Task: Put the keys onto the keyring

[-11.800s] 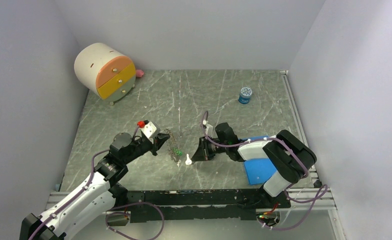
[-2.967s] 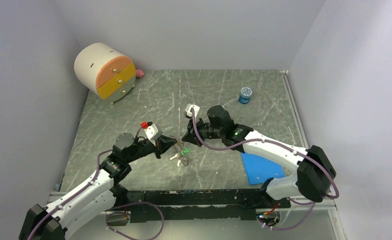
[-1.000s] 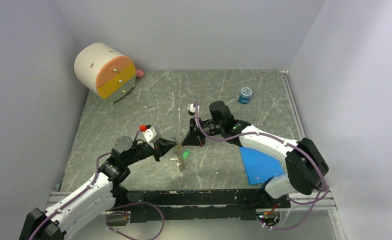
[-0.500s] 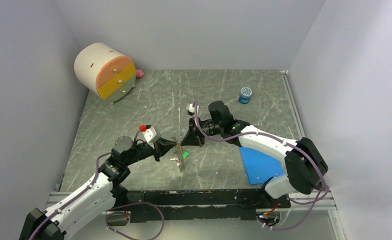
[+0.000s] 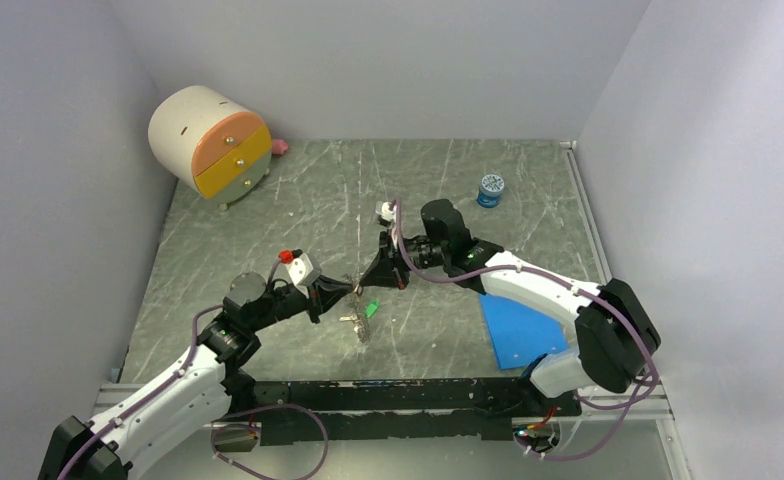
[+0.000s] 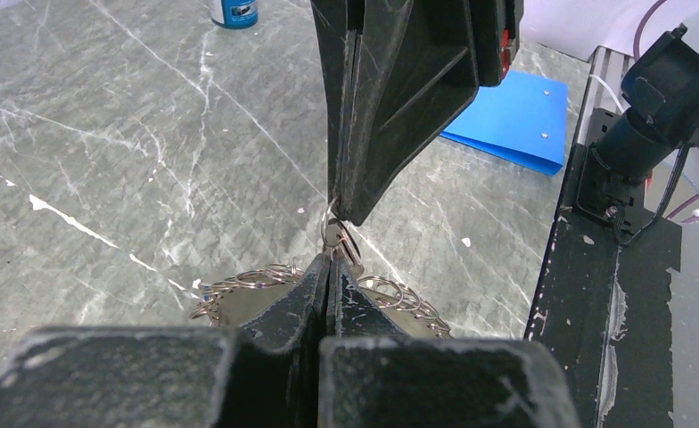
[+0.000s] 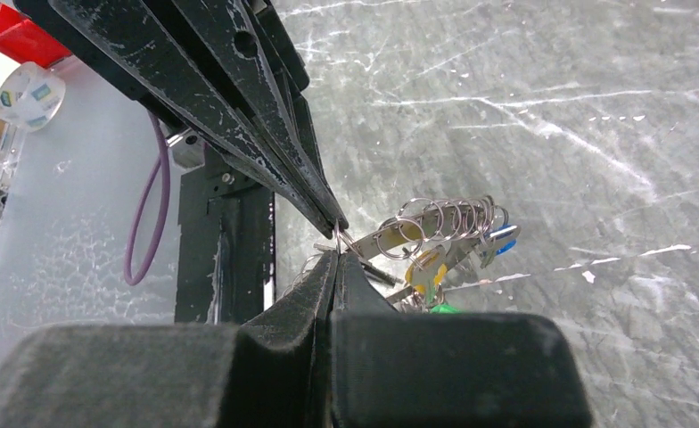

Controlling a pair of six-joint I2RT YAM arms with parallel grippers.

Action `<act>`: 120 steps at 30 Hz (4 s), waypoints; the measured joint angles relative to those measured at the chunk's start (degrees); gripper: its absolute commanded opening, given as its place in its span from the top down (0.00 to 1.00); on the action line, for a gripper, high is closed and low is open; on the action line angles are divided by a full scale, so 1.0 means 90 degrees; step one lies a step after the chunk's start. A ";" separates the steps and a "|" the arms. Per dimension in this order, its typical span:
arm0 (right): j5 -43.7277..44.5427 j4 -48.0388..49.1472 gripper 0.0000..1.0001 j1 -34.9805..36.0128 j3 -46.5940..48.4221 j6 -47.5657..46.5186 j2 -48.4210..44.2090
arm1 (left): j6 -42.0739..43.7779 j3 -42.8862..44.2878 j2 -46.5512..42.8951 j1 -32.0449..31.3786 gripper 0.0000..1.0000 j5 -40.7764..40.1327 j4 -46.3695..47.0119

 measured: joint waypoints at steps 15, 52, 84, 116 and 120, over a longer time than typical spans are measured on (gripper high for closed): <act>0.0053 -0.0015 1.00 0.0000 0.0000 -0.0024 0.0022 | -0.0002 0.0000 -0.0002 -0.0002 0.97 -0.0002 0.0002; 0.0826 -0.0447 1.00 -0.0056 -0.0005 -0.0102 0.0505 | -0.0002 -0.0034 0.0000 -0.0002 0.97 0.0000 0.0058; 0.2837 0.0653 0.05 -0.0668 -0.2302 0.0134 -0.1617 | 0.0648 -0.0425 0.2832 -0.0007 0.97 0.0663 0.3446; 0.2591 0.1056 0.07 -0.0520 -0.2042 0.0697 -0.0478 | -0.0930 -0.0066 0.2300 -0.0007 0.16 -0.2079 0.1375; 0.2477 0.1044 0.11 -0.0253 -0.1836 0.0818 -0.0209 | -0.1496 0.0107 0.1766 -0.0005 0.12 -0.2822 0.0311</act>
